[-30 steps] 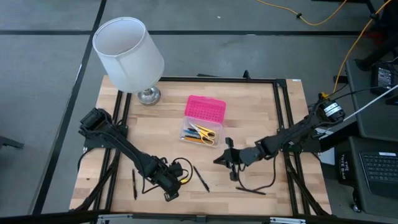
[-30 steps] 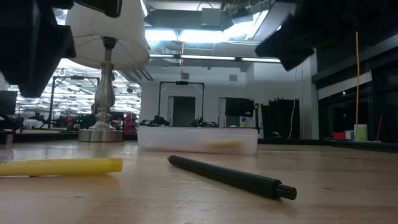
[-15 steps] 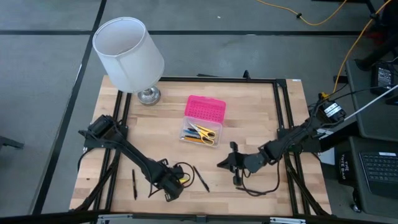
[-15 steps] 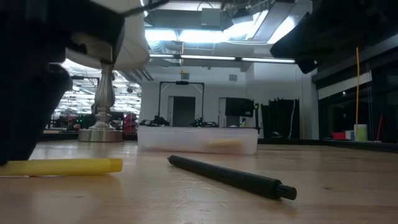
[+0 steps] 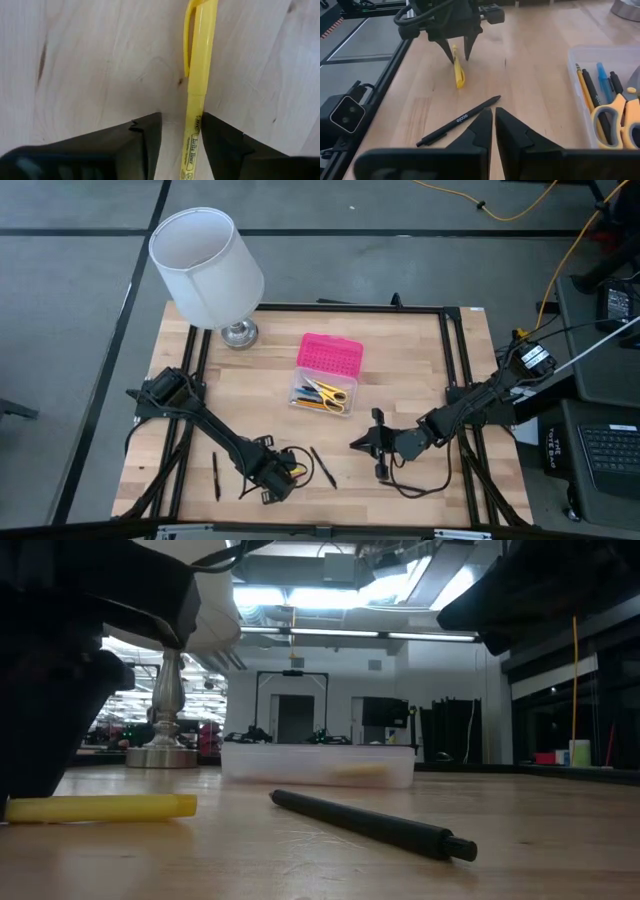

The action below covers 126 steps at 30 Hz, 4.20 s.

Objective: Pick & place school supplies into a supply box
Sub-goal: Put the yellow pen into the transparent supply box

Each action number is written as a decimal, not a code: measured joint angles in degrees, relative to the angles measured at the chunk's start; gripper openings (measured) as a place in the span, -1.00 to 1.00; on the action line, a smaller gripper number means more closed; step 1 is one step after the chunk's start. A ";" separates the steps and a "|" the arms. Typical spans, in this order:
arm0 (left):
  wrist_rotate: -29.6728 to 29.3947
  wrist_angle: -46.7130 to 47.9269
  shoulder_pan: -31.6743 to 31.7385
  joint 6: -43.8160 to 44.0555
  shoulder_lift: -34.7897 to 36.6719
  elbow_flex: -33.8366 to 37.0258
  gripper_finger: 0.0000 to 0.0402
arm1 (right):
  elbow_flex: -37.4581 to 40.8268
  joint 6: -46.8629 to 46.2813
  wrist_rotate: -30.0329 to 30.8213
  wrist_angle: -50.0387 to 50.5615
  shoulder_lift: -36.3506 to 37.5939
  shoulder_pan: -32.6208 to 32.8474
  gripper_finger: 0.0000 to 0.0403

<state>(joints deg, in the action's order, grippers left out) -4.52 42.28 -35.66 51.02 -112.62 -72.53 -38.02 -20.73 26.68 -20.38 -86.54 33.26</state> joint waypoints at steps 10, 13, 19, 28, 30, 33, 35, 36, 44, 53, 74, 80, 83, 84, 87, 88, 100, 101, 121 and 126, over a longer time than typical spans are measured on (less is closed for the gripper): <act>0.78 -0.02 0.02 -0.41 -0.15 0.09 -0.78 | 0.00 0.15 -0.02 0.02 0.00 0.00 -0.86; 1.12 0.11 0.02 -0.39 0.13 0.09 -0.88 | 0.02 0.17 -0.02 0.03 0.00 0.00 -0.86; 1.44 0.16 0.02 -0.82 1.23 0.32 -0.90 | 0.02 0.17 -0.02 0.04 0.00 0.00 -0.86; 3.09 0.87 -0.04 -5.70 2.89 0.37 -0.91 | 0.02 0.17 -0.04 0.04 0.00 0.00 -0.86; 2.86 0.84 -0.07 -8.20 3.69 0.35 -0.91 | 0.02 0.17 -0.04 0.04 0.00 0.00 -0.86; 1.85 1.11 0.07 -10.65 5.10 0.33 -0.90 | 0.02 0.17 -0.07 0.07 0.00 0.00 -0.86; 0.83 1.29 0.17 -12.04 6.39 0.32 -0.90 | 0.02 0.19 -0.04 0.09 0.00 0.00 -0.86; -0.03 1.30 0.18 -12.98 7.08 0.28 -0.90 | 0.02 0.19 -0.04 0.18 0.00 0.00 -0.86; -6.27 1.49 0.71 -20.08 14.88 0.43 -0.89 | 0.02 0.19 0.63 0.46 0.01 -0.02 -0.86; -8.33 -15.40 5.54 -28.09 29.49 16.89 -0.89 | 0.02 0.33 0.77 0.58 -0.33 -0.02 -0.86; -0.66 -48.94 25.84 -46.42 41.53 37.79 -0.89 | 0.02 7.04 6.23 -1.86 -0.45 -4.04 -0.86; 0.23 -48.94 31.72 -47.31 41.53 37.79 -0.89 | 0.02 12.99 6.23 -1.14 3.89 -6.35 -0.86; 2.59 -48.35 34.34 -48.95 41.53 37.79 -0.89 | 0.02 14.81 6.22 -0.74 4.83 -7.81 -0.86; 3.72 -48.20 35.08 -49.52 41.53 37.79 -0.89 | 0.02 15.09 6.22 -0.79 4.97 -8.28 -0.86; 6.28 -48.05 37.13 -49.90 41.53 37.76 -0.89 | 0.02 15.61 6.21 -0.72 5.03 -10.00 -0.86; 6.62 -47.16 37.82 -50.03 41.51 37.43 -0.89 | 0.02 16.26 6.19 -0.72 5.03 -10.70 -0.86; 7.07 -32.11 43.57 -63.91 30.80 25.28 -0.89 | 0.02 17.60 0.60 -2.48 5.02 -19.20 -0.86; 7.08 -31.65 43.76 -65.12 29.51 24.44 -0.89 | 0.02 18.10 0.59 -2.78 5.03 -19.68 -0.86; 0.79 -23.65 41.47 -70.85 14.67 14.75 -0.89 | 0.02 18.27 0.66 -1.95 5.01 -24.13 -0.86; 1.70 -22.77 40.94 -70.18 14.82 14.71 -0.89 | 0.02 18.30 0.68 -1.48 5.01 -24.15 -0.86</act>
<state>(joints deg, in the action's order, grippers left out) -2.82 19.51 5.28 -19.16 -97.80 -57.82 -38.00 -2.43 27.35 -21.86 -81.54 9.10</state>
